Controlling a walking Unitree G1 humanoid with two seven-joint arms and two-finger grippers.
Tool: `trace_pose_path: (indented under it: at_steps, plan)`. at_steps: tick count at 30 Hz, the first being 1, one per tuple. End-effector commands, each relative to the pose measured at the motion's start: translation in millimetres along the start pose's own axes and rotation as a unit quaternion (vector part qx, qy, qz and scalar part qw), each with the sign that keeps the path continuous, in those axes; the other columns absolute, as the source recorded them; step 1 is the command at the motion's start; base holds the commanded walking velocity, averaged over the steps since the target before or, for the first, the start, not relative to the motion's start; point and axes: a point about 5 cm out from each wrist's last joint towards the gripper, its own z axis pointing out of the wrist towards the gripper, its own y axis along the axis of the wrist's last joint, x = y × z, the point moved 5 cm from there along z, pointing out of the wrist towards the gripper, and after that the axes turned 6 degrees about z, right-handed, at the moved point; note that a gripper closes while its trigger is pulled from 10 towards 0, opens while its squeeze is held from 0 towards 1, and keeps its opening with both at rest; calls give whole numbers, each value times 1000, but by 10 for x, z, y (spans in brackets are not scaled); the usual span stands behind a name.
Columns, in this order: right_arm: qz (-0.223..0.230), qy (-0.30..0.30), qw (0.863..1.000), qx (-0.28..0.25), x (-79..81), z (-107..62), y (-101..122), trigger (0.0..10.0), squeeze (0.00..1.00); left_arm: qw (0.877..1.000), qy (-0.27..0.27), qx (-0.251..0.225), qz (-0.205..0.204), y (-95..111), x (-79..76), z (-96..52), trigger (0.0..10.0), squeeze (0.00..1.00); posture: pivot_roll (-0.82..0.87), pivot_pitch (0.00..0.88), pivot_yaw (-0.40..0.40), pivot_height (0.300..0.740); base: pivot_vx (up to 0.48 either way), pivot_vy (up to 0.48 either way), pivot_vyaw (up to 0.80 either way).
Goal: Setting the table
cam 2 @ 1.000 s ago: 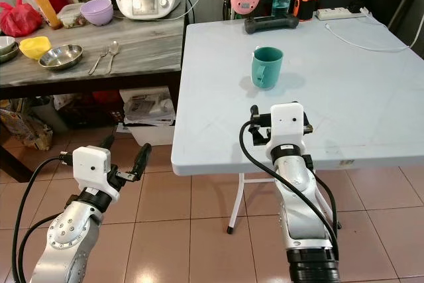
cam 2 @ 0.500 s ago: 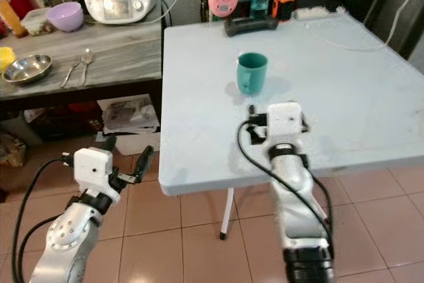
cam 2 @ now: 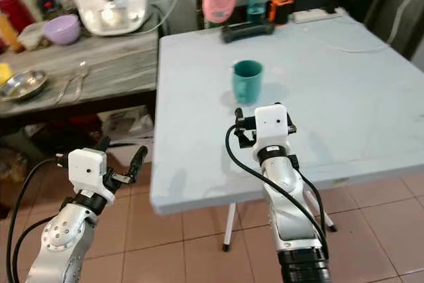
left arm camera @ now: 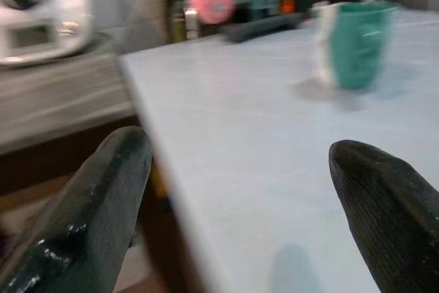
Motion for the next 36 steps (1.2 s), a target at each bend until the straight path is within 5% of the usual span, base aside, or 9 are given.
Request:
trace_pose_path:
  at_steps: [1,8,29,36]
  plan:
    - [13,16,1000,-11,139,20,73,10000,0,1000,14,4,13,3,137,-41,10000,0,-115,63,113,740,360,0,0]
    - [18,34,999,-3,210,8,33,10000,0,1000,13,5,11,-4,134,-44,10000,0,-116,64,115,740,351,0,0]
    - [49,119,991,22,708,-70,-92,10000,0,1000,-7,4,12,1,95,-110,10000,0,-90,68,122,740,0,0,0]
    - [47,90,994,28,684,-6,-119,10000,0,997,-72,-11,-29,64,-101,-129,10000,0,-80,77,124,740,0,0,0]
